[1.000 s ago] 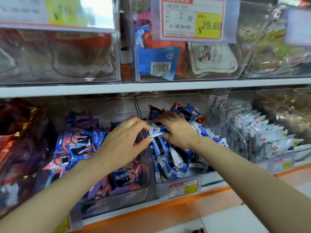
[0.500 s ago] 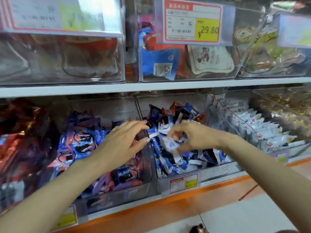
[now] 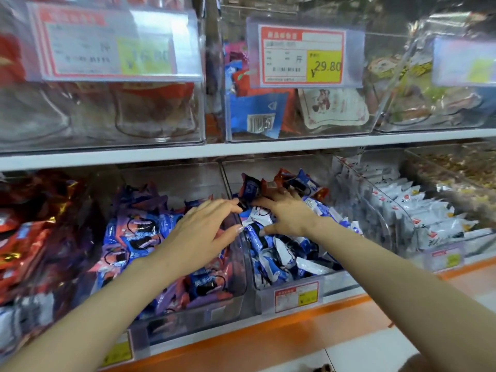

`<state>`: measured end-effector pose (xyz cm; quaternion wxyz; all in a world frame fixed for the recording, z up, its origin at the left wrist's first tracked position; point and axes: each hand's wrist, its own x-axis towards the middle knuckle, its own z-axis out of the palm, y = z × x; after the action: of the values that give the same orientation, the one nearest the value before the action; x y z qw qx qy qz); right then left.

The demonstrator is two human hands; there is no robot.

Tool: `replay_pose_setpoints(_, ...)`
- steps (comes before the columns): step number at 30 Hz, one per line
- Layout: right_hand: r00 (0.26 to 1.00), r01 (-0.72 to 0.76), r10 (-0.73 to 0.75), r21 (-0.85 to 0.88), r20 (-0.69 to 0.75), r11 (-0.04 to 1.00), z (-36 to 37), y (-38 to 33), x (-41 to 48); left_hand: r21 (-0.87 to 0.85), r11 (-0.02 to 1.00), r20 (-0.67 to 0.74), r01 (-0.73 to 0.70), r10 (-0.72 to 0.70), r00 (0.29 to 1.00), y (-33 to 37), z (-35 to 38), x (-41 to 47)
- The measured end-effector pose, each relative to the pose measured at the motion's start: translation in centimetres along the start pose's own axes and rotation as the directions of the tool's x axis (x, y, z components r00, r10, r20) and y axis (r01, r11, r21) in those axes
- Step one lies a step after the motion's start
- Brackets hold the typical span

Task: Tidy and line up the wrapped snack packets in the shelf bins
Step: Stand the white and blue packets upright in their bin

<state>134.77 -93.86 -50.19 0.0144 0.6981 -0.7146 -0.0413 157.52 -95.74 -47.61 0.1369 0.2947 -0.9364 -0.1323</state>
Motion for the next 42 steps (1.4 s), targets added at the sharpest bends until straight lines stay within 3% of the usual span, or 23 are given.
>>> replay_pose_setpoints(3,0.999,0.000,0.003,0.089,-0.035,0.996,-2.1,0.3,-1.1,-0.009,0.999,-0.003,-0.033,0.033,0.999,-0.6,0.2,-0.2)
replay_pose_setpoints(5,0.986,0.050,-0.087,0.250,0.140,0.967,-4.0,0.9,-2.8,-0.019,0.999,-0.006,-0.048,0.048,0.999,-0.9,0.4,-0.4)
replay_pose_setpoints(7,0.920,0.020,-0.186,0.434,0.344,0.901,-4.8,0.9,-4.7,-0.021,0.998,-0.015,-0.063,0.063,0.998,-1.1,0.5,-0.7)
replay_pose_setpoints(8,0.911,-0.010,-0.198,0.499,0.362,0.867,-4.6,0.9,-5.3,-0.016,0.998,-0.016,-0.063,0.063,0.998,-1.1,0.5,-0.7)
replay_pose_setpoints(10,0.971,0.006,-0.135,0.542,0.198,0.840,-3.9,1.2,-5.4,-0.007,0.998,-0.024,-0.068,0.067,0.997,-1.1,0.4,-0.7)
replay_pose_setpoints(13,0.985,0.038,0.033,0.402,-0.168,0.915,-2.8,2.4,-3.7,0.000,0.998,-0.034,-0.066,0.066,0.997,-0.8,0.3,-0.6)
replay_pose_setpoints(15,0.973,0.019,0.052,0.301,-0.227,0.953,-2.5,2.5,-2.5,-0.002,0.998,-0.038,-0.061,0.061,0.997,-0.7,0.3,-0.5)
replay_pose_setpoints(18,0.990,0.045,-0.033,0.085,-0.136,0.995,-0.9,1.8,-0.8,-0.002,0.998,-0.040,-0.059,0.058,0.997,-0.6,0.2,-0.4)
replay_pose_setpoints(20,0.999,-0.006,0.005,-0.038,-0.049,0.999,-0.2,1.3,-0.2,0.006,0.998,-0.028,-0.056,0.056,0.998,-0.7,0.2,-0.4)
replay_pose_setpoints(26,0.970,-0.114,0.142,-0.144,0.200,0.983,-0.7,1.6,0.6,0.016,0.997,-0.033,-0.077,0.077,0.996,-0.8,0.2,-0.5)
replay_pose_setpoints(31,0.990,-0.140,0.143,-0.155,0.012,0.978,-0.1,1.1,0.5,0.001,0.997,-0.057,-0.083,0.083,0.995,-0.5,0.1,-0.5)
replay_pose_setpoints(33,0.988,-0.151,0.150,-0.024,-0.040,0.988,-0.4,1.0,0.2,-0.023,0.996,-0.083,-0.084,0.082,0.993,-0.4,0.1,-0.5)
replay_pose_setpoints(36,0.985,-0.082,0.133,0.373,-0.113,0.924,-1.6,0.9,-0.8,-0.079,0.993,-0.157,-0.090,0.077,0.985,0.0,0.1,-0.4)
replay_pose_setpoints(39,0.993,0.029,0.059,0.707,-0.099,0.707,-2.9,0.5,-2.7,-0.114,0.991,-0.211,-0.071,0.046,0.976,0.6,0.0,-0.2)
replay_pose_setpoints(42,1.000,0.018,-0.030,0.852,-0.003,0.523,-3.6,0.2,-4.6,-0.125,0.991,-0.241,-0.048,0.017,0.970,1.3,-0.1,0.8)
